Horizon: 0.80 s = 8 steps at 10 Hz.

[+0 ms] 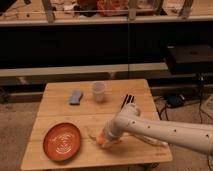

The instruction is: Place the pepper in the ceramic bowl

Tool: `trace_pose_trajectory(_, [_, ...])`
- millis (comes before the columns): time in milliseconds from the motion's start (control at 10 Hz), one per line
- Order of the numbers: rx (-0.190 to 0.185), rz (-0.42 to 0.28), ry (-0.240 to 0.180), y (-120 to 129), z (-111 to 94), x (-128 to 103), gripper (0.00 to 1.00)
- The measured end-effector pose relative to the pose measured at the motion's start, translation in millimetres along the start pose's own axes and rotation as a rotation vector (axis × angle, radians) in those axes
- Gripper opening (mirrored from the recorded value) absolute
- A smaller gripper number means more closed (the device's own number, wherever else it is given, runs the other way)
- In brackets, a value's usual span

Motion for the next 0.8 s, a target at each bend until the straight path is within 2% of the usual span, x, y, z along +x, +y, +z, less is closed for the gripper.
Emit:
trace_pose_trajectory(100, [0.003,-0.020,-0.024,-2,-6,-13,0.04])
trace_pose_trajectory(300, [0.012,-0.069,-0.082,-10,-18,-48,0.19])
trace_pose_trajectory(400, [0.013,-0.068,-0.072,-14,-21,-58,0.20])
trace_pose_trajectory(500, [0.008,-0.070,-0.051,-16,-21,-64,0.16])
trace_pose_trajectory(600, [0.001,-0.076,-0.043,-18,-18,-61,0.05])
trace_pose_trajectory(800, [-0.011,-0.097,-0.042,-19,-10,-57,0.00])
